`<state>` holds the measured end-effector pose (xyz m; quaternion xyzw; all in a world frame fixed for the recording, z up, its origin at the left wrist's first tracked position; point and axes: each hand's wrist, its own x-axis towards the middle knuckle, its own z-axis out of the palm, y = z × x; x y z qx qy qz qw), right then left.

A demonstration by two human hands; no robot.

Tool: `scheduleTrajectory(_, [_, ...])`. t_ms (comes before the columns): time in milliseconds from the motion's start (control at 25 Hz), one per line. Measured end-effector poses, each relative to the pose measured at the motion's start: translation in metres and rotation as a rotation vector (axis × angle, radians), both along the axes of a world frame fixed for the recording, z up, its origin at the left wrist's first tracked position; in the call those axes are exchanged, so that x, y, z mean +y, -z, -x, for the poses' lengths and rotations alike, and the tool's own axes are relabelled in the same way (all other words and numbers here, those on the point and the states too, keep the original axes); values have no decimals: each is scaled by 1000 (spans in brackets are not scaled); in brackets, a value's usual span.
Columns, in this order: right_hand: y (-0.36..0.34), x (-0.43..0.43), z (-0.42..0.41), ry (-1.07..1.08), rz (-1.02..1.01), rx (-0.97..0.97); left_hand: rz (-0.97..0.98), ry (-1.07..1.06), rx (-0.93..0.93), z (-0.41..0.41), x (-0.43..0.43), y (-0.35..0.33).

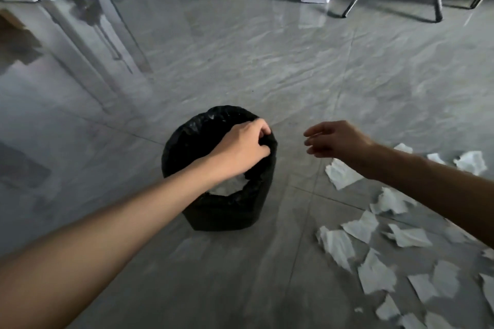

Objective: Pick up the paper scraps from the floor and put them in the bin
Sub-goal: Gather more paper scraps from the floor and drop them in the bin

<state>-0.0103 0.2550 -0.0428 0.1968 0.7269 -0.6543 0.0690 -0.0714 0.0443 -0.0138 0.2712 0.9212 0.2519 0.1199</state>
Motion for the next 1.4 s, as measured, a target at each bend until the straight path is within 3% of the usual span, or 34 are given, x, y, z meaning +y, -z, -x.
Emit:
scheduleTrajectory(160, [36,89,-34,50,-266,-37,59,175,15,-19,85,6])
scheduleTrajectory(360, [111,165,-85,-233,-880,-224,205,298,6,-30,145,25])
scheduleTrajectory(520, [173,175,-105,-391,-1006,-298,333,347,-63,-33,159,90])
scheduleTrajectory(680, [189,176,-107,-287,-991,-241,322,313,-108,-21,178,150])
scheduleTrajectory(840, [161,198,-94,67,-726,-100,354,320,1,-12,214,201])
scheduleTrajectory(1000, [149,229,-44,234,-491,-56,321,341,18,-4,223,232])
scheduleTrajectory(1120, [169,229,2,151,-736,-58,280,332,-33,-2,215,238])
scheduleTrajectory(1240, [204,216,23,-98,-932,-45,173,252,62,10,219,230])
scheduleTrajectory(1320, [213,211,24,-96,-929,25,74,167,162,31,234,222])
scheduleTrajectory(1400, [213,208,20,43,-828,72,47,120,176,54,251,219])
